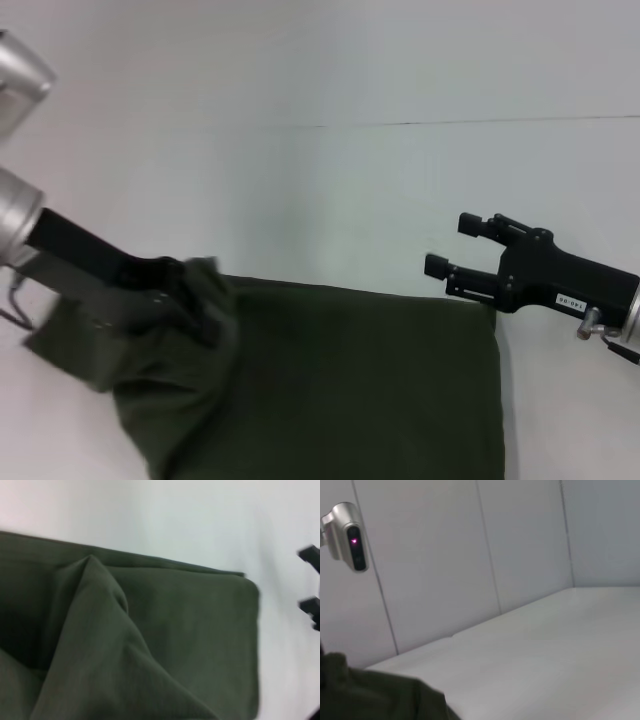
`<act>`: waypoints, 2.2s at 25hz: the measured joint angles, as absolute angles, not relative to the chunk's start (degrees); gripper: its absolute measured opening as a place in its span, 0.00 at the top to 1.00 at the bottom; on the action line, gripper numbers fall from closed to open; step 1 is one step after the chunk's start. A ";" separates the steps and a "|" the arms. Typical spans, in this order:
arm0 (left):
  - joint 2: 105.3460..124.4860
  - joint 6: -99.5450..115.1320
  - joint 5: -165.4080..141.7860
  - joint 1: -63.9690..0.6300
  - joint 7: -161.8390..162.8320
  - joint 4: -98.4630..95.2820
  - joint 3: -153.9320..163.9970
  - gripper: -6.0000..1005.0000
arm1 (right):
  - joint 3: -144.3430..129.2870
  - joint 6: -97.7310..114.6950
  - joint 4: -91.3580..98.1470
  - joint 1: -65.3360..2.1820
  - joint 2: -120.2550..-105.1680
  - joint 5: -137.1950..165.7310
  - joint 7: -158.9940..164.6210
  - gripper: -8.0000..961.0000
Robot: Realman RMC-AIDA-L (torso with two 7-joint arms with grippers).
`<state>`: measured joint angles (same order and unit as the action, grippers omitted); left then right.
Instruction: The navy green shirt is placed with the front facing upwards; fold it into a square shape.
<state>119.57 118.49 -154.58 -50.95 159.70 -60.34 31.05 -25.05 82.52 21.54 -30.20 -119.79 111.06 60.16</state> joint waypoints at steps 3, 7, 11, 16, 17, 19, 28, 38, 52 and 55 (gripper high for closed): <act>120.67 118.53 -150.14 -51.00 161.65 -59.17 33.58 0.92 | -25.05 82.09 21.51 -29.88 -119.76 109.82 60.15 0.06; 122.54 118.11 -145.84 -51.57 162.79 -58.15 34.65 0.92 | -25.05 80.26 21.32 -29.87 -119.84 109.47 60.13 0.06; 124.26 116.16 -143.89 -52.43 162.84 -55.56 34.93 0.92 | -25.05 79.48 20.75 -30.26 -119.96 109.38 60.12 0.06; 124.19 109.82 -137.07 -51.80 162.90 -47.85 37.83 0.92 | -25.05 79.18 20.57 -30.24 -119.97 108.68 60.11 0.06; 124.09 108.14 -136.05 -51.62 162.68 -46.04 38.33 0.92 | -25.05 79.13 20.53 -30.20 -119.97 108.62 60.11 0.06; 124.07 107.62 -135.77 -51.60 162.61 -45.53 38.42 0.92 | -25.05 78.90 20.42 -30.19 -119.97 108.61 60.11 0.06; 124.17 103.63 -131.70 -51.85 162.47 -41.16 39.81 0.91 | -25.05 76.66 19.22 -30.80 -119.97 108.08 60.11 0.06; 124.23 96.16 -124.98 -52.27 161.05 -33.58 44.29 0.90 | -25.05 76.28 19.06 -30.94 -120.05 107.21 60.12 0.06; 124.20 92.05 -115.96 -50.93 155.13 -24.04 43.91 0.76 | -25.04 76.20 19.07 -31.02 -120.05 106.55 60.12 0.06; 124.11 91.72 -115.21 -50.59 154.50 -22.49 43.87 0.64 | -25.04 76.16 19.07 -31.03 -120.05 106.47 60.12 0.06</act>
